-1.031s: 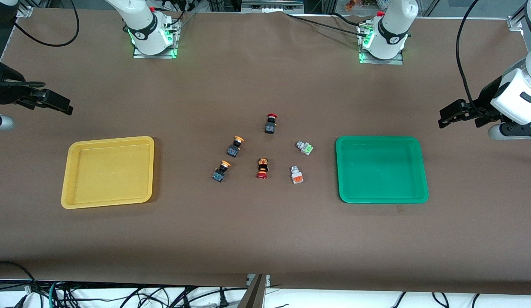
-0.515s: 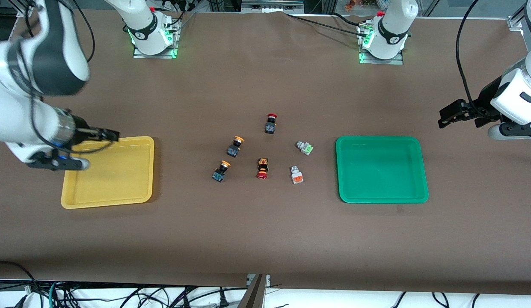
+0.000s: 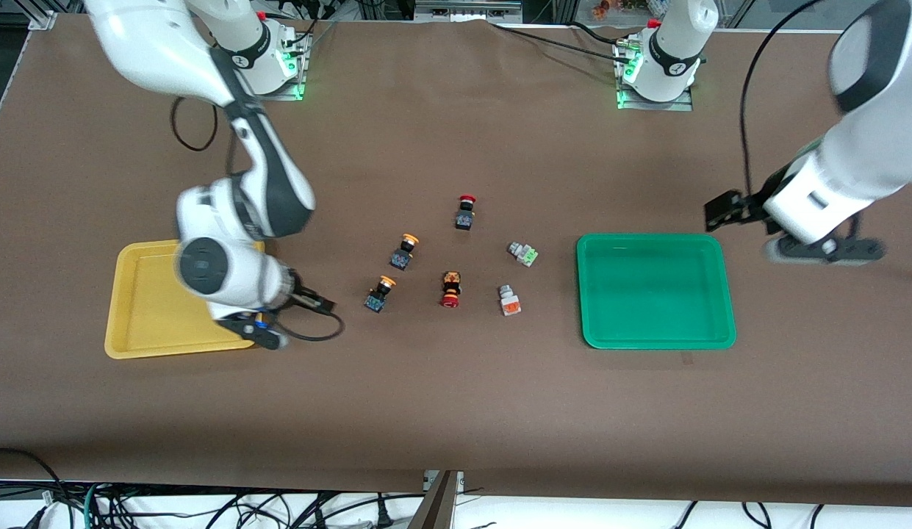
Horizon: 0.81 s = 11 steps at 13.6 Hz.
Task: Place green and yellow buttons in trays
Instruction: 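Grasp a black button with the right gripper while the left gripper moves out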
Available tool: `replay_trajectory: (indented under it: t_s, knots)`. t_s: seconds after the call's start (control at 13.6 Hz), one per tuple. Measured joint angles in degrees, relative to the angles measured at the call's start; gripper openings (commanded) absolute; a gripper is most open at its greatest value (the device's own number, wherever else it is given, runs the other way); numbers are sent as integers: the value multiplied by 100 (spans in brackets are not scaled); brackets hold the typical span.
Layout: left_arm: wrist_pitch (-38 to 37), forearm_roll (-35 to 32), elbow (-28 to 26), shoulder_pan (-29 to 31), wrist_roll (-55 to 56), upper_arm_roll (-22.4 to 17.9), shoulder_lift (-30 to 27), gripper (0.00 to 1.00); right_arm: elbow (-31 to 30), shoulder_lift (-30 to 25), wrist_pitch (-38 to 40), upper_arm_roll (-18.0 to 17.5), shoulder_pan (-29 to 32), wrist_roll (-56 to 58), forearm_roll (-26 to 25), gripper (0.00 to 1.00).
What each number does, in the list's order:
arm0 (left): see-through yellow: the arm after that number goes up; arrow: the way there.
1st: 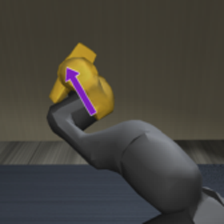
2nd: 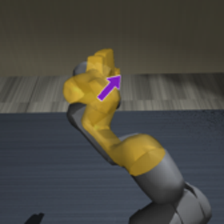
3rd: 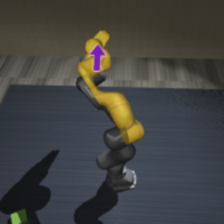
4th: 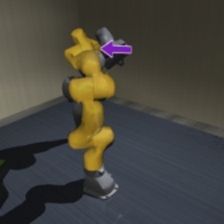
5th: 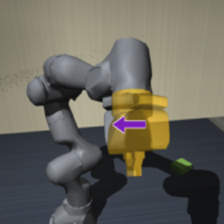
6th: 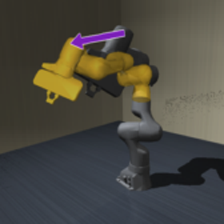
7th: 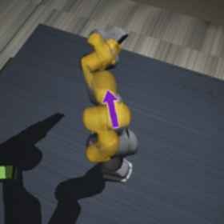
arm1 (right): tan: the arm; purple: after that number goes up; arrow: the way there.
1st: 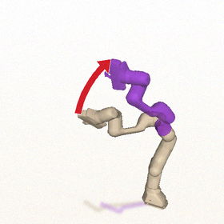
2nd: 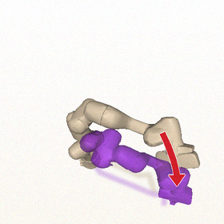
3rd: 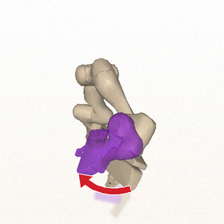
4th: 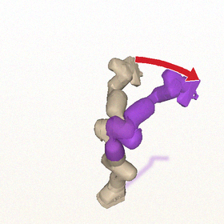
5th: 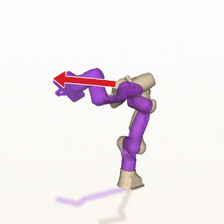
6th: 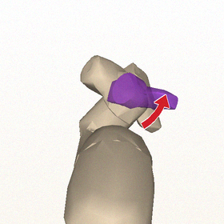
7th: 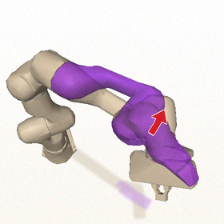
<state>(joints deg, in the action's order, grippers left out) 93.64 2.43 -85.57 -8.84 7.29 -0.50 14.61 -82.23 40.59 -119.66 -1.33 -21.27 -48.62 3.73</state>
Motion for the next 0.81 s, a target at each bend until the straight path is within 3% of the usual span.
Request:
replay_trajectory:
  t_s: [0.37,0.44,0.52,0.59,0.66,0.81]
  knots:
    - [65,-1,149,86,-20,-53,744,100,17,574,-772,5,-610,-845,0,100]
    - [68,3,180,138,-21,-54,866,100,21,610,-781,8,-611,-845,0,94]
    - [68,12,215,139,40,-46,930,100,21,652,-804,14,-611,-845,-1,55]
    - [72,84,233,96,240,-21,946,100,21,694,-850,16,-611,-845,-1,22]
    - [94,287,234,29,610,-1,957,100,21,733,-891,16,-611,-840,-3,0]
    - [228,675,154,-165,1533,18,1115,100,22,794,-948,20,-611,-821,-4,0]
